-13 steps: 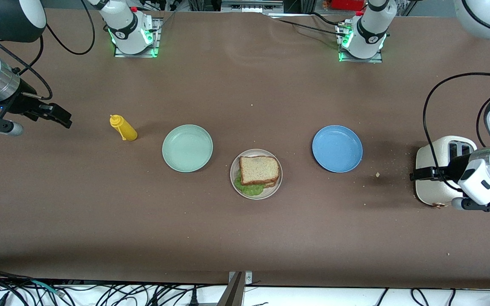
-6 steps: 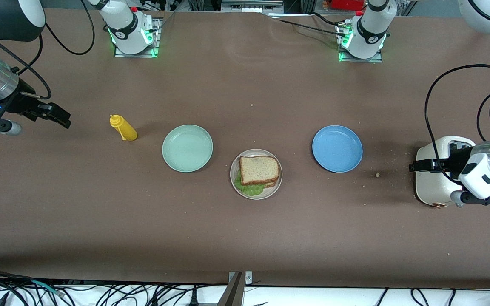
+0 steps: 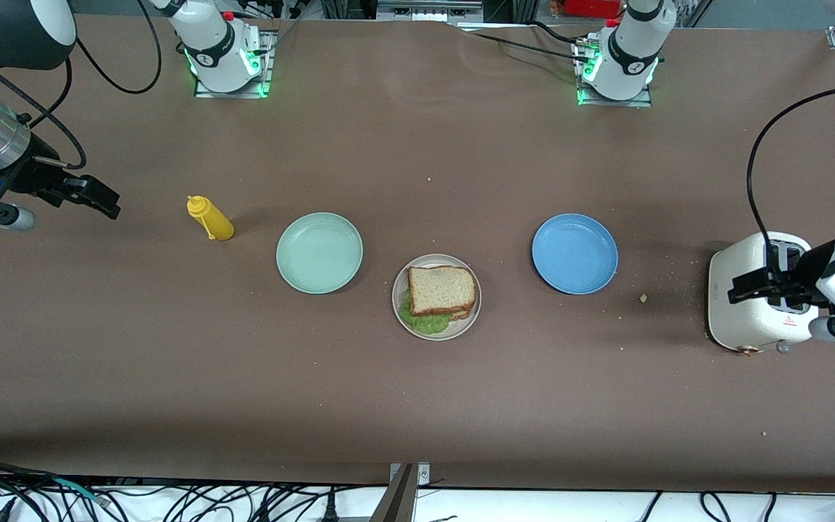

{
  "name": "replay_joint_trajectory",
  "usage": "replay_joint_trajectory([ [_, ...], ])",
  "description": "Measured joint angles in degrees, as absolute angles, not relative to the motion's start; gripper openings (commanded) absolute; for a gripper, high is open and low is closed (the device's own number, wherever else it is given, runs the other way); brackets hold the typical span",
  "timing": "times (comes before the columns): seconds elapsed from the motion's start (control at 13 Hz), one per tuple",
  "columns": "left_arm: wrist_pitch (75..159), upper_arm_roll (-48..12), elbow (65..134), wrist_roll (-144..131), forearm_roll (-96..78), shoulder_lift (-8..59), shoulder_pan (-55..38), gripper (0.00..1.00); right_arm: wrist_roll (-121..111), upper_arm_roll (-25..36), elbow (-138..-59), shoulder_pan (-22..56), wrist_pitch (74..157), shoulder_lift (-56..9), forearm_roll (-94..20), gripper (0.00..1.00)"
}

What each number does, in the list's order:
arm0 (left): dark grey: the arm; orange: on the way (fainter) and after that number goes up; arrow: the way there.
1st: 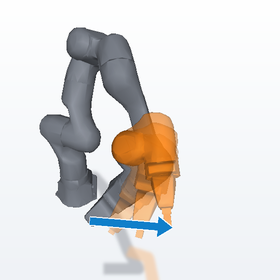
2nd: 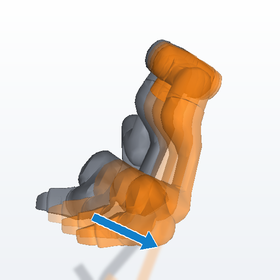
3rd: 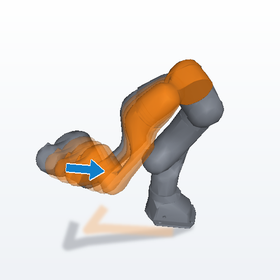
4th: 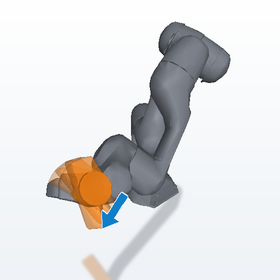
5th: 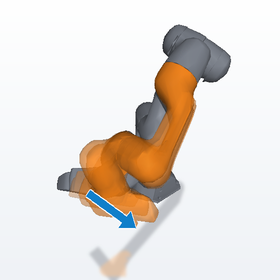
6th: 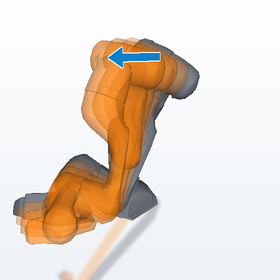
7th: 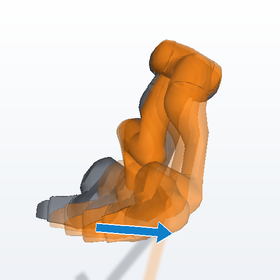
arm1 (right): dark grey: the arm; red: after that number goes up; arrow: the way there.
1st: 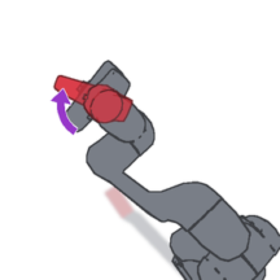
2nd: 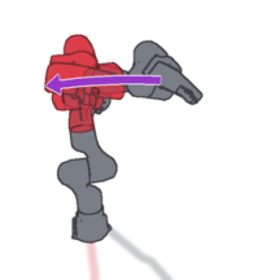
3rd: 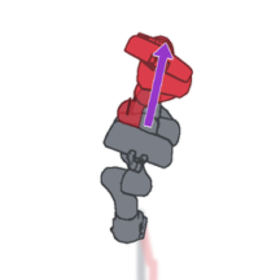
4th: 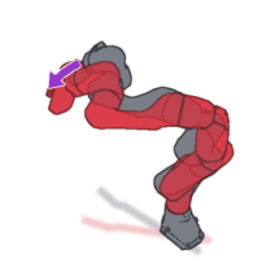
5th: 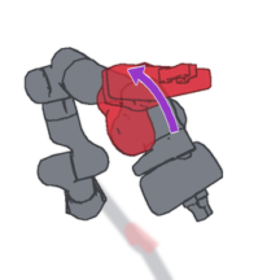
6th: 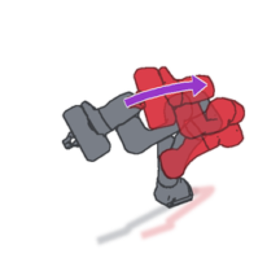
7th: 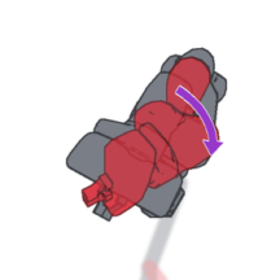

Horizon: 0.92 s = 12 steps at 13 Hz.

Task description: Make sandwich in beige plate with both arms

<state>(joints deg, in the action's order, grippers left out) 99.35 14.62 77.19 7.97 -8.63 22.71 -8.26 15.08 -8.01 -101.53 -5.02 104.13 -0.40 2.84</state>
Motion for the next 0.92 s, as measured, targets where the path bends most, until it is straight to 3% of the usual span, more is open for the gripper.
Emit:
replay_joint_trajectory([
  [0.39,104.0,9.6,96.5,3.3,-3.8,11.3,-7.6,1.0,15.1,-8.0,-101.5,-5.0,104.1,-0.4,2.8,1.0],
  [0.92,104.3,4.1,99.3,2.7,3.1,5.6,-3.1,1.0,15.1,-8.0,-101.5,-5.0,104.2,-0.4,2.8,1.0],
])
